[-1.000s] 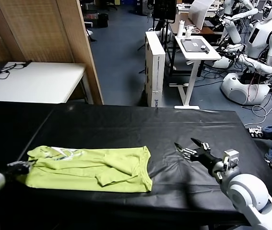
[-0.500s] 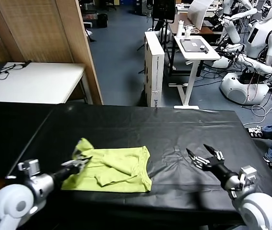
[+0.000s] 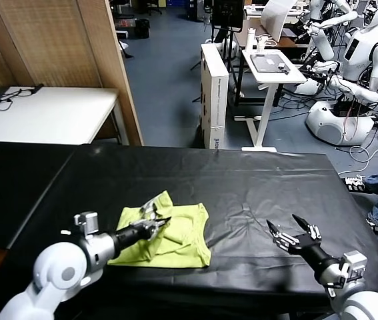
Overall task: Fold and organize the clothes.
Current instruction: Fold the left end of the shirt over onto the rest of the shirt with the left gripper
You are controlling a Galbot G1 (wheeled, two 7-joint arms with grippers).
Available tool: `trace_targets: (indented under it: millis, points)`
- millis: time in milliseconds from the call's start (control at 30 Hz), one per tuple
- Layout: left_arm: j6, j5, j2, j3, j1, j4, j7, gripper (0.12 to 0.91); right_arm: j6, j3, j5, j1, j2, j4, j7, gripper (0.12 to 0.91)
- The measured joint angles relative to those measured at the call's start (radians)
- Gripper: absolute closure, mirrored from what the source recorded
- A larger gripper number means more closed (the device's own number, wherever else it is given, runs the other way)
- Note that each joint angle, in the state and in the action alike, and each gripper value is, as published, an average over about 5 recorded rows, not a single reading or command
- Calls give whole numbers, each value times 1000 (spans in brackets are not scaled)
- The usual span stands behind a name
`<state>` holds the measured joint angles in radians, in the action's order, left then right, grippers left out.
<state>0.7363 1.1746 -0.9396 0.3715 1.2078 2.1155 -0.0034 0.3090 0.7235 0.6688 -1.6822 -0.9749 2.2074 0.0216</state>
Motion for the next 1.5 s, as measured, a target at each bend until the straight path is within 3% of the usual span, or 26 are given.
trace_targets:
  millis: [433,733,1300,1400,1500]
  points:
    - [0,-4,-34,-55,-14,-12,-23,844,3,-24,-13,15,-3,-9,0,118]
    - [0,29,-68,-81,-45,-24,-65,844,3,-28,-23,13,-10,-10,0,118]
    - [0,-25,-120,-116,-54,-83,-65,844,4,-60,-54,20,-4,-19,3,118]
    - [0,-47,-134,-119,-54,-96,-65,812,6,-75,-56,28,11,-24,6,118]
    - [0,-62,-156,-119,-47,-98,-70,674,8,-96,-55,43,33,-30,8,118]
